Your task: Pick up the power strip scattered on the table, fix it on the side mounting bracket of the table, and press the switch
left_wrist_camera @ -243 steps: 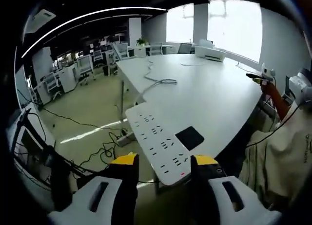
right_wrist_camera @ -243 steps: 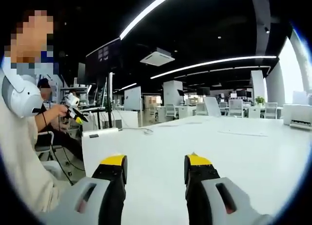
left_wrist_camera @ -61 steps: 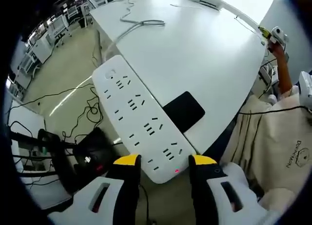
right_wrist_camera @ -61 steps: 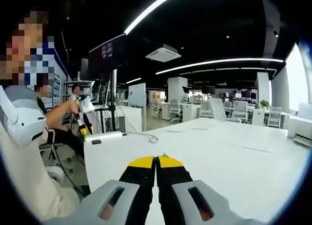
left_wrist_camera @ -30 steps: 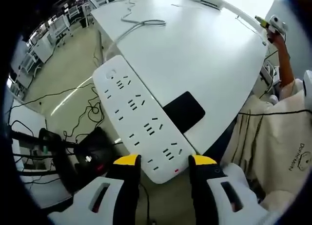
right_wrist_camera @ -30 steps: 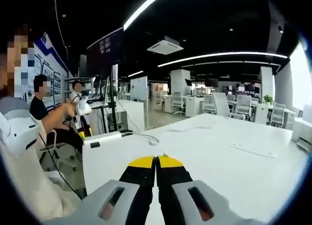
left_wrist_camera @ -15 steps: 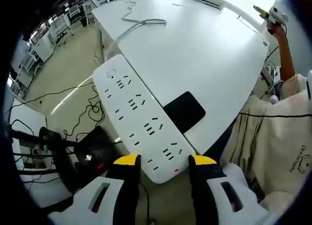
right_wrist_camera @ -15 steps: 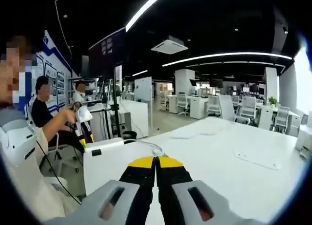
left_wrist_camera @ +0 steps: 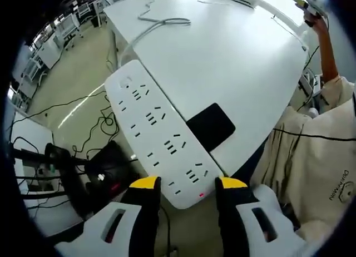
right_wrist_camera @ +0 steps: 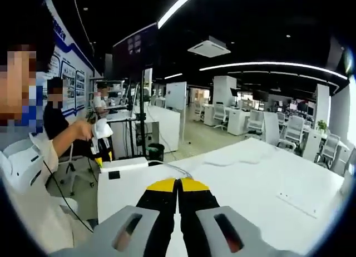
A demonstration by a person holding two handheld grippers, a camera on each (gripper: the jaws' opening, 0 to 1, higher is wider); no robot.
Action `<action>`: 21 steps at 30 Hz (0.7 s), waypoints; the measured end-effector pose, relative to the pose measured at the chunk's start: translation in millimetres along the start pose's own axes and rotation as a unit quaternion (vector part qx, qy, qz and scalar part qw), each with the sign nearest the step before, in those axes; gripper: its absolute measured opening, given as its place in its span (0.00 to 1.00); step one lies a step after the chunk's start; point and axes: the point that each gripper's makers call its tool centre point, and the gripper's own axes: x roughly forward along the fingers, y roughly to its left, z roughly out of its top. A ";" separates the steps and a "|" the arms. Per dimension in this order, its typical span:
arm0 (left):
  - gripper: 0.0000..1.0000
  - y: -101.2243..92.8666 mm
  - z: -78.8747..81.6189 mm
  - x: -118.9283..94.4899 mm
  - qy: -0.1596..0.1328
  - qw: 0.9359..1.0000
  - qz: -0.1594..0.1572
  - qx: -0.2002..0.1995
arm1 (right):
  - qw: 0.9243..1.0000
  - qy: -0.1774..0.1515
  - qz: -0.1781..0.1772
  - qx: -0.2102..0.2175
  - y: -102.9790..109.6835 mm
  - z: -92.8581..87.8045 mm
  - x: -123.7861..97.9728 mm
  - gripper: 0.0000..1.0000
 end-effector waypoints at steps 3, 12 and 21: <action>0.44 0.5 0.1 0.2 0.003 1.000 -0.001 0.002 | 1.000 0.002 0.007 -0.008 3.3 6.1 6.2 0.00; 0.44 0.2 -0.4 1.1 0.018 1.000 0.000 0.001 | 0.999 0.016 0.031 -0.034 13.6 22.5 26.8 0.00; 0.44 0.1 -1.0 1.4 0.035 0.999 0.005 0.002 | 0.997 0.011 0.056 -0.045 26.3 45.8 52.0 0.00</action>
